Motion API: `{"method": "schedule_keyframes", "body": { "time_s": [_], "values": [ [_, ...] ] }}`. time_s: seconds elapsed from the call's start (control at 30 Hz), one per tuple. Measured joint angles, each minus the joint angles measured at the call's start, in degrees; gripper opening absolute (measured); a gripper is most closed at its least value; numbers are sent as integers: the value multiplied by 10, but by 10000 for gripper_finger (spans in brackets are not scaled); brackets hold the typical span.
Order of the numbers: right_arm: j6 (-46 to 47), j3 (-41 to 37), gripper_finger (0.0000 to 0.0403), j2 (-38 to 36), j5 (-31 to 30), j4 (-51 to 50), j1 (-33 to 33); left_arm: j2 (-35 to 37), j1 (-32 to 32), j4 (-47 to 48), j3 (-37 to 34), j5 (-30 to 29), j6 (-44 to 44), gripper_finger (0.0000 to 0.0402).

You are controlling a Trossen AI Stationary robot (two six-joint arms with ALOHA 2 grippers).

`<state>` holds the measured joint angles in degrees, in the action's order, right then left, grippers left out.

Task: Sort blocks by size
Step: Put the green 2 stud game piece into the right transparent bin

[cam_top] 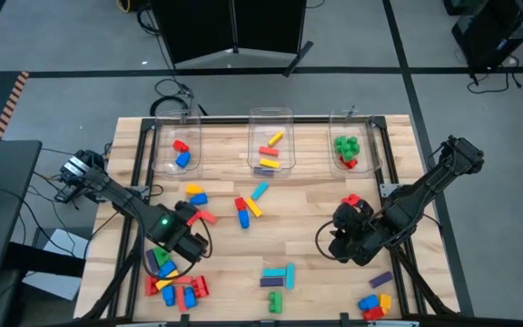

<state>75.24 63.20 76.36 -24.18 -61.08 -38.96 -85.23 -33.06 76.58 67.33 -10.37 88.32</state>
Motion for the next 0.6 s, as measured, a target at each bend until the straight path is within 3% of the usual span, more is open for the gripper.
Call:
{"method": "schedule_keyframes", "body": {
  "time_s": [0.33,0.6],
  "values": [
    [-8,0,126,0,0,3,0,0,-22,11,-1,6,126,370],
    [-37,0,126,0,0,31,0,-1,-62,12,-1,80,220,370]
  ]
}}
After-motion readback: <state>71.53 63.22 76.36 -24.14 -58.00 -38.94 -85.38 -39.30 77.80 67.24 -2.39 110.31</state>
